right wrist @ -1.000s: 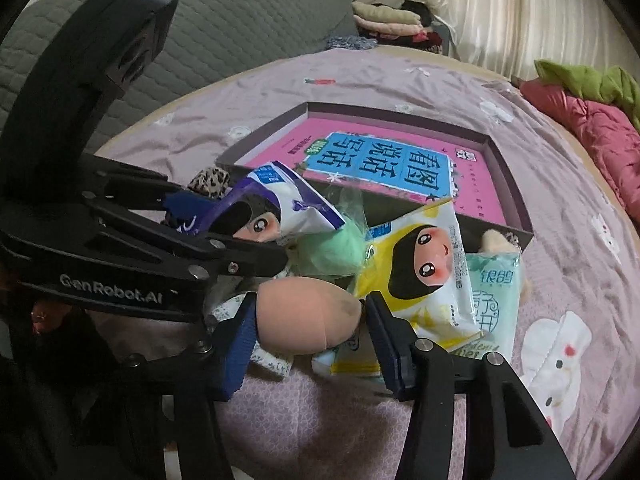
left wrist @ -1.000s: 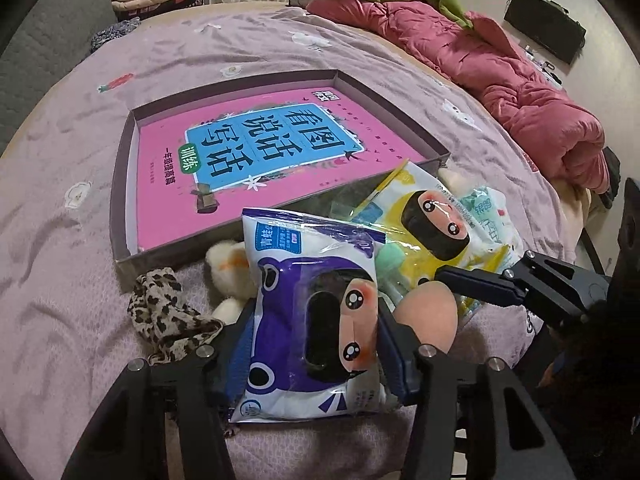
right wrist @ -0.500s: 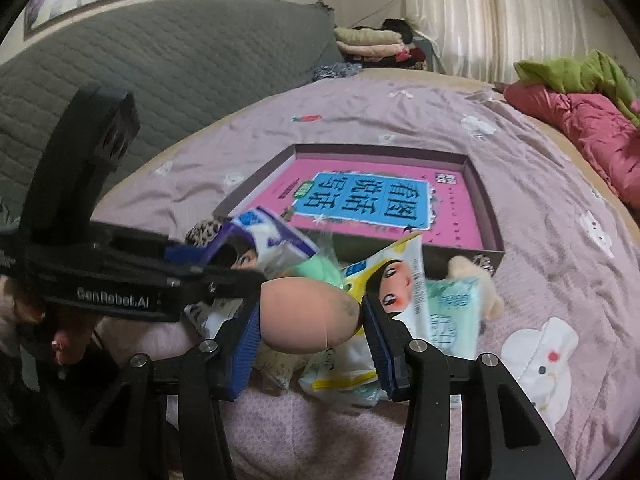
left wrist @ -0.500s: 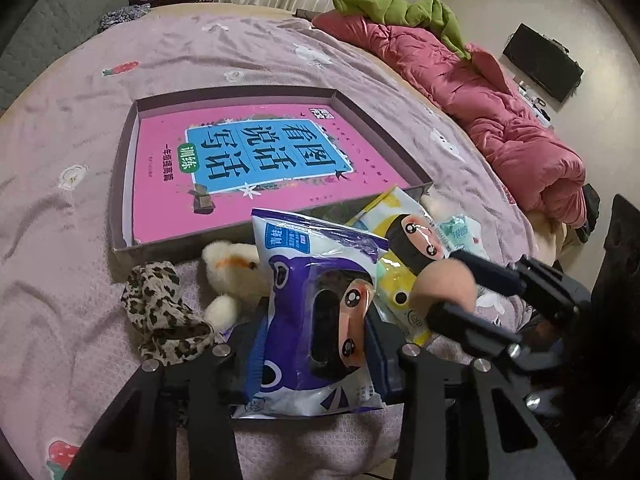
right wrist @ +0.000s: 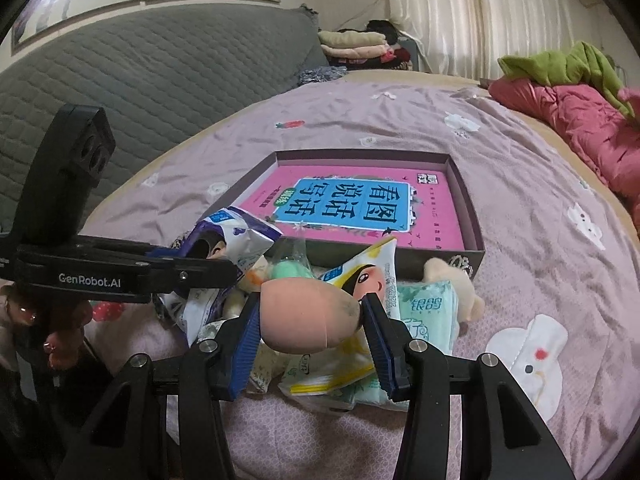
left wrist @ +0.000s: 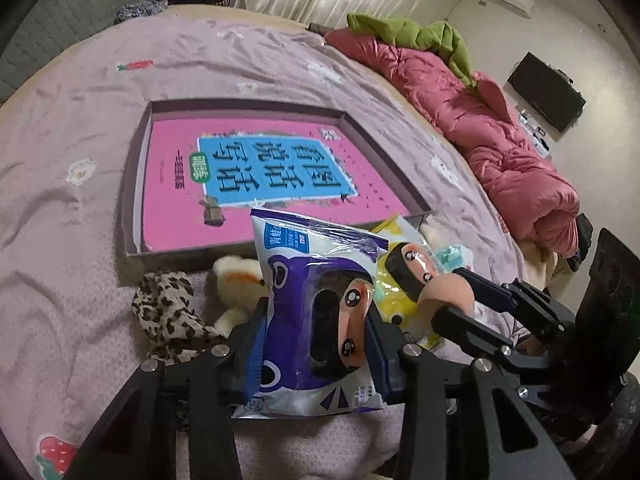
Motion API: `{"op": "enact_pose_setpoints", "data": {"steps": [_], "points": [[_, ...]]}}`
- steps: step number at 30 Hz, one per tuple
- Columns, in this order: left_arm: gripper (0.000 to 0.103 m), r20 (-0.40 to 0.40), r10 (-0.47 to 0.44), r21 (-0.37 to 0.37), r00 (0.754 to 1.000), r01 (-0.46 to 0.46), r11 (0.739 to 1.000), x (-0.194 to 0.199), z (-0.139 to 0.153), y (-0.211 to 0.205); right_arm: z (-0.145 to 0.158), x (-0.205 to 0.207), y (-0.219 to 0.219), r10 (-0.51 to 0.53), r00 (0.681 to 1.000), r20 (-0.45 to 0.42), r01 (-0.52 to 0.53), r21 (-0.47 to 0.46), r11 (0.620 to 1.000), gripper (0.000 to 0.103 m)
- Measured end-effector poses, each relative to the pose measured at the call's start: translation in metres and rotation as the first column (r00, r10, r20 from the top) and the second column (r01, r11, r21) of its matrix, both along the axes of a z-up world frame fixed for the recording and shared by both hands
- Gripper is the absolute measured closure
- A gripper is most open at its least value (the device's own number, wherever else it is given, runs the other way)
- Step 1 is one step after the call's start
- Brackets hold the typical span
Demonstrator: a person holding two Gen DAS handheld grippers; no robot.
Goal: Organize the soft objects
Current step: 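Grasp the purple snack bag with the left tool while the right tool grasps the peach sponge, then carry the purple bag with the left tool and the sponge with the right tool into the box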
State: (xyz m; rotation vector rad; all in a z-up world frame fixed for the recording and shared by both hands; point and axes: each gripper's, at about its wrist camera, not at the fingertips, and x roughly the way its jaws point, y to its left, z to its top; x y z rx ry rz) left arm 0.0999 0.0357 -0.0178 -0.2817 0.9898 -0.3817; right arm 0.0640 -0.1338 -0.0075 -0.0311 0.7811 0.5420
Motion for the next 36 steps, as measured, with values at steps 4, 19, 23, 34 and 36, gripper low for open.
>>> {"op": "enact_pose_setpoints", "data": {"steps": [4,19,23,34,36], "points": [[0.060,0.045,0.003,-0.021,0.999,-0.002,1.000,-0.005,0.011,0.002,0.005,-0.001,-0.001,-0.009,1.000,0.021,0.008,0.011,1.000,0.052],[0.060,0.205,0.153,-0.030,0.967,-0.150,0.988,-0.013,0.044,0.030,0.031,0.011,-0.021,-0.073,0.991,0.112,0.071,0.026,0.997,0.052],[0.060,0.205,0.185,-0.038,0.961,-0.181,0.983,-0.009,0.042,0.039,0.034,0.016,-0.026,-0.086,0.988,0.128,0.085,0.019,0.996,0.052],[0.060,0.196,0.226,-0.032,0.954,-0.224,0.974,0.005,0.032,0.045,0.043,0.027,-0.026,-0.088,0.979,0.185,0.093,-0.019,0.995,0.052],[0.060,0.183,0.230,-0.044,0.956,-0.226,0.973,0.010,0.029,0.046,0.043,0.031,-0.025,-0.086,0.978,0.191,0.092,-0.022,0.996,0.052]]}}
